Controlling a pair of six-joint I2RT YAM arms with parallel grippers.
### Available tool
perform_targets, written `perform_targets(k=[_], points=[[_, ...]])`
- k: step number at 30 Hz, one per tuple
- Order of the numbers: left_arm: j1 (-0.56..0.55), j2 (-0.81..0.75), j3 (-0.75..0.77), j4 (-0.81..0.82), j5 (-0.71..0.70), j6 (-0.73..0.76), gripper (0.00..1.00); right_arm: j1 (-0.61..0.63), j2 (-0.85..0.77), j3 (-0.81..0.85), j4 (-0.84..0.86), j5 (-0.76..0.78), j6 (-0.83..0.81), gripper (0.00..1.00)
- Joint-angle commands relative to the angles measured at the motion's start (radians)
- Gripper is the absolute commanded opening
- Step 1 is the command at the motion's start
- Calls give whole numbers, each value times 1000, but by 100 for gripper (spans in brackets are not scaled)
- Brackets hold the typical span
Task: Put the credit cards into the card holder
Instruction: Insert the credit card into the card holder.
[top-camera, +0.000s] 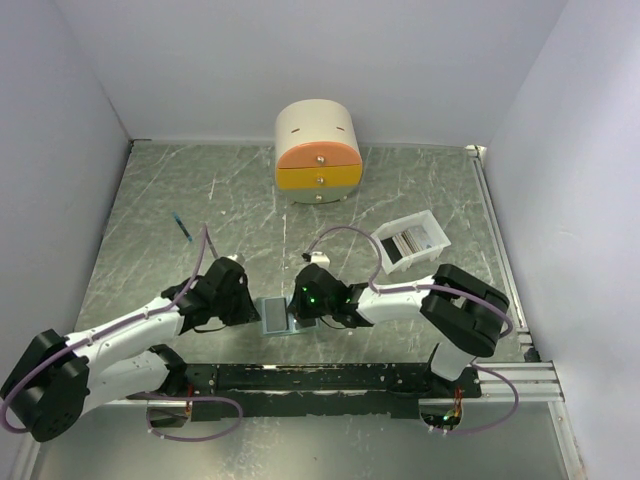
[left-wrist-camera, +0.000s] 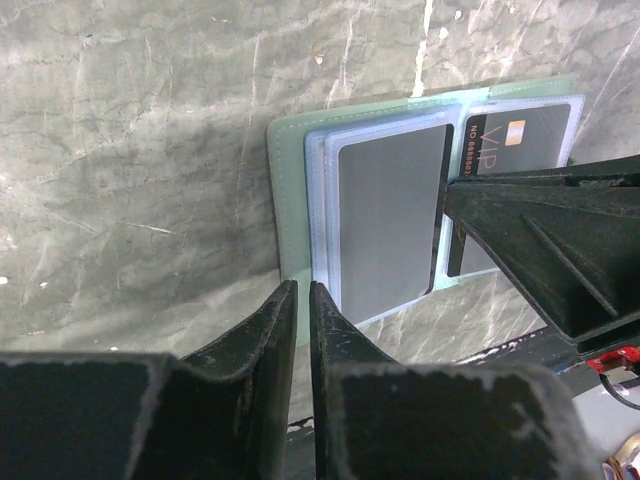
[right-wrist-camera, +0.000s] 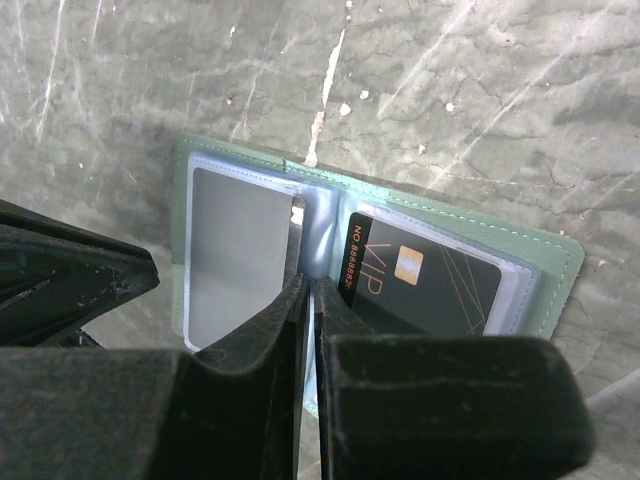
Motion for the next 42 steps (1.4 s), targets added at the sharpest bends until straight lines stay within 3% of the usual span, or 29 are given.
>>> perform_targets(k=[1,17,25,42], points=[[24,-7,-10,48,62,21,21,20,29,34,-71,62,-38,7],[34,49,5,67,64,36,19,59,72,90,-148,108,-62,5],[34,7,23,11,36,41,19,60,-2,141,-205,134,-92,6],[33,-4,11,5,33,43,19,62,38,143,-159,87,-89,6]])
